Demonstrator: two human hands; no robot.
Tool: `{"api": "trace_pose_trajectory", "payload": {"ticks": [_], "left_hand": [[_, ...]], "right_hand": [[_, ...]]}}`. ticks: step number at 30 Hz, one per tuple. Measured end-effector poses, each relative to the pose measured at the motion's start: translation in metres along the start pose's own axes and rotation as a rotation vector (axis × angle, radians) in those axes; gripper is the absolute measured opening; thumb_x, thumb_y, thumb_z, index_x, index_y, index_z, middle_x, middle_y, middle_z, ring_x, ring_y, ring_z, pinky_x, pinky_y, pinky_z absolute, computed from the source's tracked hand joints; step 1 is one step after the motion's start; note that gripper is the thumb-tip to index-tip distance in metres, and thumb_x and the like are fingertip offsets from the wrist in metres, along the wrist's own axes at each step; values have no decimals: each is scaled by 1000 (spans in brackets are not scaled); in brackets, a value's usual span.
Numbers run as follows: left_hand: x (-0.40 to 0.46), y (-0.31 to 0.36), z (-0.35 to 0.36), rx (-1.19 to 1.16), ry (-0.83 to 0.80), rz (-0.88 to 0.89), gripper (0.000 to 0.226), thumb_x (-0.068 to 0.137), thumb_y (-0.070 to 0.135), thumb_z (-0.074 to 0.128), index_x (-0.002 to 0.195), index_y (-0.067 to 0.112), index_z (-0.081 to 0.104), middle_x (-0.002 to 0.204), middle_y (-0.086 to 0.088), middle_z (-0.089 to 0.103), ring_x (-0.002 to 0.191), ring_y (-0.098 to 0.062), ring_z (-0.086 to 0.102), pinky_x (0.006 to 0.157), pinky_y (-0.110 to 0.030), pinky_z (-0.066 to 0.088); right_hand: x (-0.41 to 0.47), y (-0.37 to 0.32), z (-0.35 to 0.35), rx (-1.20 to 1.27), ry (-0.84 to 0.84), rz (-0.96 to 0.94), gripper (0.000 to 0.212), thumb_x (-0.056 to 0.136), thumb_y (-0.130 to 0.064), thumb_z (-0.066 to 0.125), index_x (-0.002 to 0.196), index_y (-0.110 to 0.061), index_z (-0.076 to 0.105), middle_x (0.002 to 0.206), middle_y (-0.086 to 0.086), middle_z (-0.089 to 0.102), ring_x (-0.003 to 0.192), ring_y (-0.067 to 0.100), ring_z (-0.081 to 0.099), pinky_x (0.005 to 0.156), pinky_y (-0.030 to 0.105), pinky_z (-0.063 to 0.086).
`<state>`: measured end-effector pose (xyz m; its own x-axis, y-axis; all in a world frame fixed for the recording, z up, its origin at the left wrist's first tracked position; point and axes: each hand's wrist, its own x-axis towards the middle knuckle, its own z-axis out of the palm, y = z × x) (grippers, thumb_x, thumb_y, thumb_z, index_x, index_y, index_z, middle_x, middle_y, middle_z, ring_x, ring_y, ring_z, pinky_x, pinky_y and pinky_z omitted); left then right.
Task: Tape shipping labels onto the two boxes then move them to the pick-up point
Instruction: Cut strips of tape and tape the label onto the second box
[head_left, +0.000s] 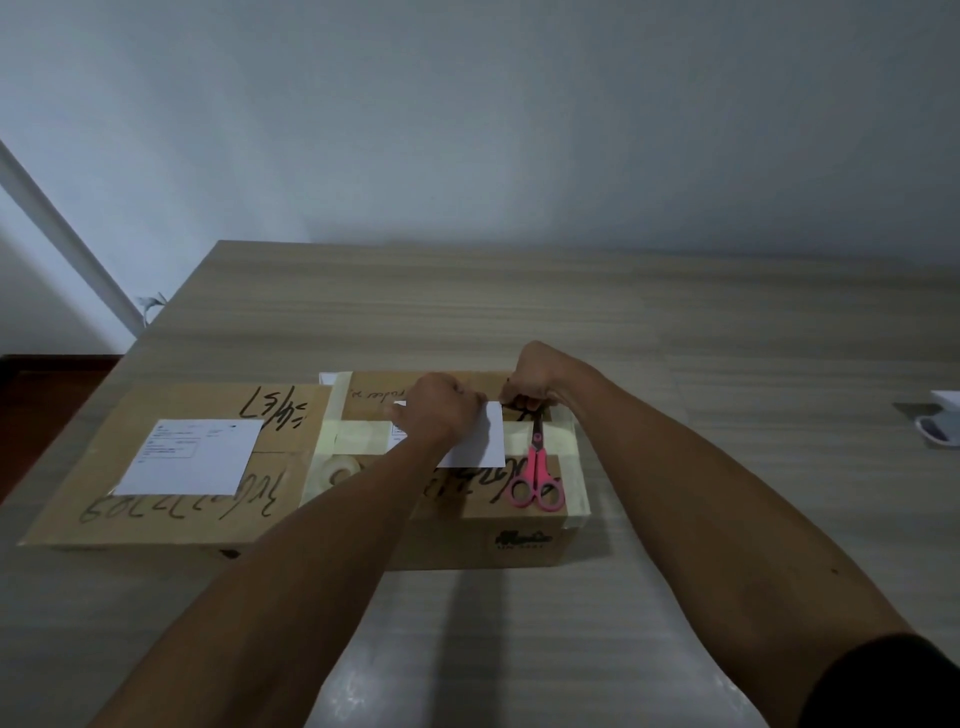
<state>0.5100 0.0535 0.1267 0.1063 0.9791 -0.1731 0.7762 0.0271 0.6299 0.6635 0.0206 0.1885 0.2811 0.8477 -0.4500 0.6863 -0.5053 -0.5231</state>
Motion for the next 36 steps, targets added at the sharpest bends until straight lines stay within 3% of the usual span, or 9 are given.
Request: {"api": "trace_pose_trajectory", "payload": {"ticks": [7,11,14,17,20,24,28,32,36], "left_hand": [[-4,4,0,57,33,-12,37,87,43,67,61,17,62,66,1,63,79,-23,62,96,-45,31],[-5,5,1,80,66,-19,32,84,43,68,71,14,72,71,-1,68,76,-20,59,86,-41,24],[-5,3,4,67,78,-10,32,83,43,68,70,14,72,71,-1,68,79,-22,61,88,-41,27],[-3,4,4,87,63,-15,33,83,46,70,71,15,70,75,-2,68,84,-25,63,95,-44,34],[-2,7,-1,97,57,-42,44,73,57,77,80,14,69,85,-5,69,87,-28,66,96,-46,42],[-5,9,-14,123,47,-66,59,66,58,84,96,13,59,103,-8,66,99,-32,66,97,-46,47],[-6,11,-24,199,45,-75,62,66,58,85,98,18,50,112,-10,62,105,-33,64,101,-48,46],[-3,12,-28,233,9,-90,83,66,60,86,125,13,50,127,-14,56,120,-35,56,106,-48,40],[-2,16,-32,254,-24,-103,91,69,58,86,135,10,45,135,-17,52,128,-36,51,108,-47,36]], "right_hand": [[0,-3,6,3,38,3,32,80,-11,83,62,-5,58,70,16,60,63,28,59,59,32,46],[0,-5,7,-12,49,20,32,81,-11,83,63,-7,56,63,11,55,58,25,57,56,29,44],[1,-7,9,-37,55,40,32,82,-12,82,66,-8,55,65,9,54,58,24,55,54,28,42],[-1,-13,8,-77,62,66,26,80,-16,86,84,-4,64,84,13,63,78,29,66,65,32,52],[-2,-16,6,-145,107,112,54,74,-26,93,111,0,64,107,15,68,103,33,68,81,37,56],[-4,-21,8,-168,152,143,50,71,-23,95,102,-6,59,112,15,69,102,33,67,75,35,52],[-7,-25,7,-200,173,165,52,73,-21,94,112,-4,63,114,13,68,104,32,67,74,35,50],[-9,-22,4,-190,183,179,57,72,-26,94,115,-8,61,115,12,67,107,32,66,78,37,51],[-8,-21,7,-118,142,129,58,68,-31,96,102,-9,54,105,11,64,97,31,64,80,38,54]]}}
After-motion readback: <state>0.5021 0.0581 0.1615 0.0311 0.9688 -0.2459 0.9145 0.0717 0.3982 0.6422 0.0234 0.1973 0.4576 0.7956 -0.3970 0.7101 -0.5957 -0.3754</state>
